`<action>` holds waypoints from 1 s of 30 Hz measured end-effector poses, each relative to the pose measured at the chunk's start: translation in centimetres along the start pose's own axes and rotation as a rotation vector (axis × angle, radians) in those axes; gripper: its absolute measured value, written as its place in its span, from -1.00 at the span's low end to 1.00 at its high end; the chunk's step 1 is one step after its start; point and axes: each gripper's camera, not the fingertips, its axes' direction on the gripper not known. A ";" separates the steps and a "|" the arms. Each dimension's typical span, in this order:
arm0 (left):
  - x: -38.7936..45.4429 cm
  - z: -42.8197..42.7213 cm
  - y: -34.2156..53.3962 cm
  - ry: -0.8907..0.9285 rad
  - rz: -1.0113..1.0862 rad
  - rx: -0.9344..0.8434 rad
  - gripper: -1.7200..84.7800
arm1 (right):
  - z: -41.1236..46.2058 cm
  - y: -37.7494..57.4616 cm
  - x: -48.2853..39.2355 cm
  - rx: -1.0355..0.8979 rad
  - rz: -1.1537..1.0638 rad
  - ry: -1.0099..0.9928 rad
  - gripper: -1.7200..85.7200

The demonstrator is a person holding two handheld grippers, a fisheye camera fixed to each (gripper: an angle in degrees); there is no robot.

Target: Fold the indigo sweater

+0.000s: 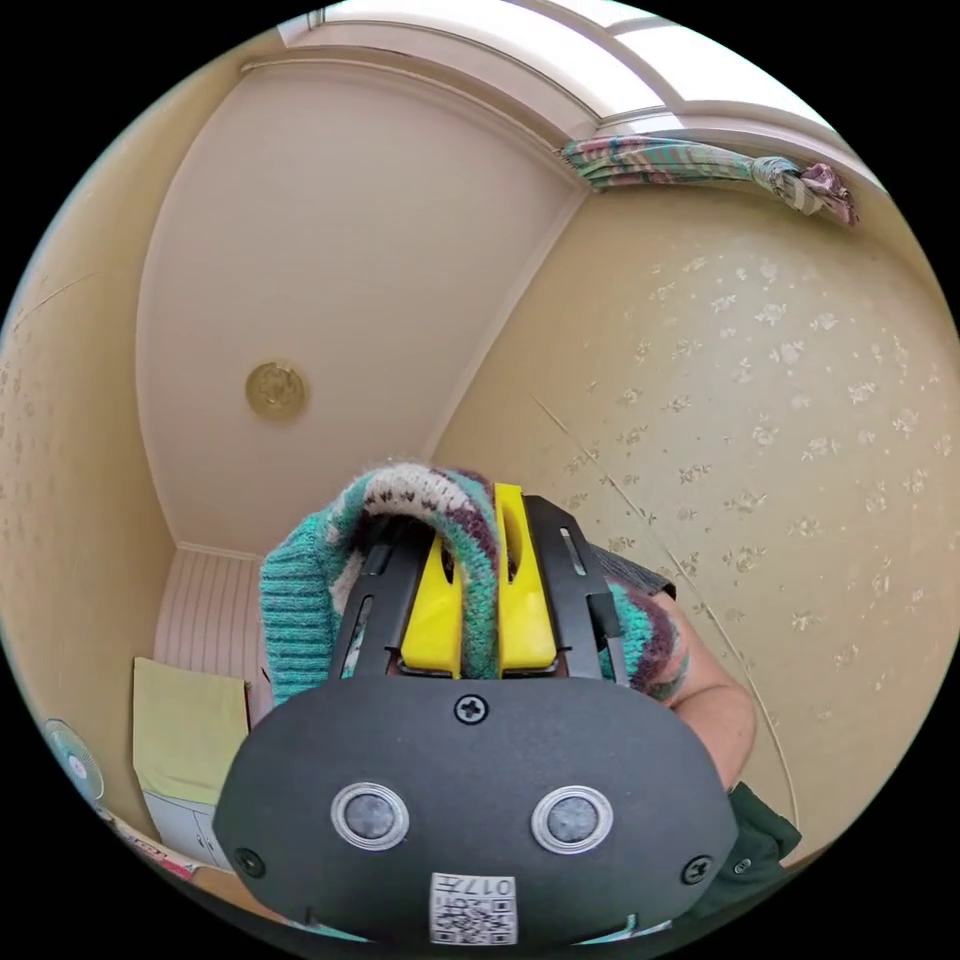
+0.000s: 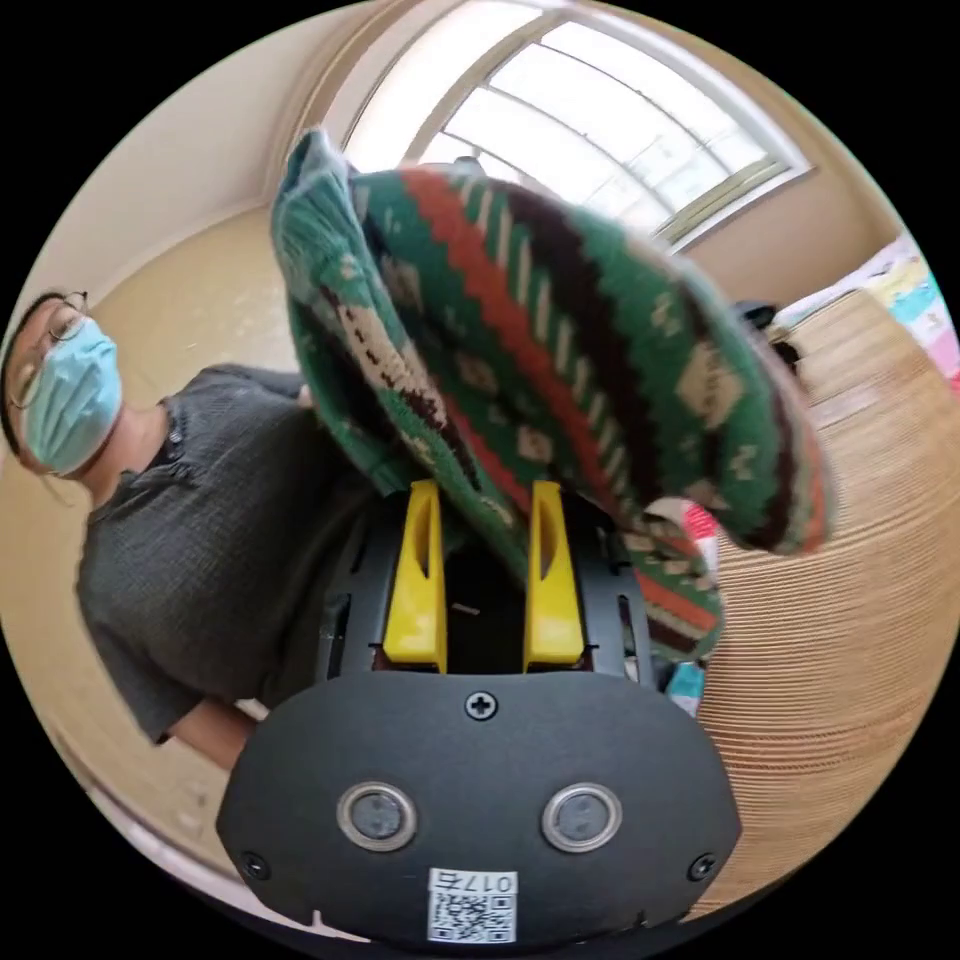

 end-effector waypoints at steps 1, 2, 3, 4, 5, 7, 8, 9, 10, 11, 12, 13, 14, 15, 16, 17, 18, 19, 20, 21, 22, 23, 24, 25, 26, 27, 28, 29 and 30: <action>-0.7 -0.1 0.2 -0.009 -0.021 -0.003 -0.84 | 1.9 -0.4 0.0 -0.067 0.002 -0.030 -0.80; -1.1 -0.1 0.3 -0.016 -0.037 -0.009 -0.84 | 2.9 -0.5 -0.9 -0.064 0.002 0.059 -0.81; -1.8 -0.1 0.3 -0.039 -0.073 -0.033 -0.85 | 3.1 -0.5 -1.4 -0.043 0.014 0.127 -0.82; -2.4 0.1 0.3 -0.075 -0.122 -0.078 -0.85 | 2.6 -0.3 -2.4 0.018 0.086 0.291 -0.83; -2.6 0.3 0.3 -0.100 -0.151 -0.114 -0.85 | 1.3 0.0 -3.6 0.097 0.190 0.457 -0.83; -3.5 1.3 0.2 -0.257 -0.313 -0.306 -0.85 | -1.1 0.9 -6.4 0.237 0.340 0.733 -0.85; -3.8 1.6 0.2 -0.310 -0.359 -0.366 -0.85 | -2.7 1.8 -9.1 0.360 0.422 0.924 -0.85; -4.2 2.5 0.3 -0.422 -0.436 -0.503 -0.86 | -3.3 2.3 -10.8 0.441 0.442 1.010 -0.86; -4.6 3.4 0.7 -0.529 -0.495 -0.652 -0.86 | -4.2 3.3 -14.3 0.614 0.433 1.121 -0.87; -4.8 3.9 1.0 -0.570 -0.516 -0.716 -0.86 | -4.7 4.1 -17.2 0.758 0.426 1.176 -0.88; -5.2 4.5 1.6 -0.654 -0.557 -0.821 -0.86 | -4.8 4.2 -18.4 0.807 0.433 1.197 -0.88; -5.9 4.4 2.3 -0.745 -0.625 -0.886 -0.87 | -4.6 4.2 -20.7 0.888 0.434 1.254 -0.89; -6.4 4.3 2.7 -0.772 -0.660 -0.905 -0.87 | -3.9 3.7 -22.8 0.938 0.401 1.318 -0.89; -7.1 4.1 3.5 -0.818 -0.707 -0.954 -0.87 | -3.3 3.3 -23.8 0.955 0.380 1.351 -0.89; -7.8 4.3 4.2 -0.874 -0.717 -1.032 -0.87 | -2.2 2.3 -25.9 0.983 0.348 1.425 -0.89; -8.1 4.4 4.5 -0.908 -0.719 -1.081 -0.87 | -0.9 1.2 -27.9 0.992 0.336 1.508 -0.90; -8.9 4.6 5.1 -0.997 -0.725 -1.183 -0.87 | -0.3 0.6 -28.9 0.996 0.330 1.550 -0.90; -9.8 4.7 5.8 -1.072 -0.730 -1.266 -0.87 | 1.0 -0.3 -31.0 1.011 0.296 1.622 -0.90; -10.2 4.7 6.1 -1.089 -0.734 -1.290 -0.87 | 2.3 -1.1 -33.2 1.029 0.247 1.673 -0.90; -11.0 4.7 6.4 -1.083 -0.736 -1.293 -0.88 | 2.9 -1.5 -34.3 1.038 0.221 1.698 -0.90; -11.7 4.6 6.5 -1.086 -0.742 -1.274 -0.88 | 4.2 -2.1 -36.7 1.050 0.167 1.751 -0.90; -12.0 4.6 6.5 -1.099 -0.745 -1.271 -0.88 | 5.4 -2.7 -39.0 1.054 0.117 1.803 -0.90; -12.4 4.7 5.9 -1.137 -0.725 -1.242 -0.88 | 6.1 -2.9 -40.1 1.061 0.095 1.828 -0.90; -12.7 5.3 4.9 -1.150 -0.681 -1.210 -0.88 | 7.3 -3.1 -42.2 1.085 0.049 1.873 -0.90; -12.9 5.8 4.3 -1.147 -0.653 -1.197 -0.88 | 8.4 -3.1 -44.3 1.120 0.003 1.918 -0.90; -13.1 7.1 2.8 -1.143 -0.578 -1.186 -0.88 | 9.1 -3.1 -45.4 1.137 -0.018 1.947 -0.90; -13.3 9.0 1.1 -1.147 -0.479 -1.205 -0.88 | 10.2 -3.0 -47.2 1.164 -0.052 2.017 -0.90; -13.4 10.0 0.3 -1.152 -0.425 -1.222 -0.87 | 11.2 -3.2 -48.8 1.184 -0.077 2.100 -0.90; -13.6 12.0 -1.4 -1.179 -0.324 -1.251 -0.87 | 11.7 -3.3 -49.4 1.192 -0.088 2.143 -0.90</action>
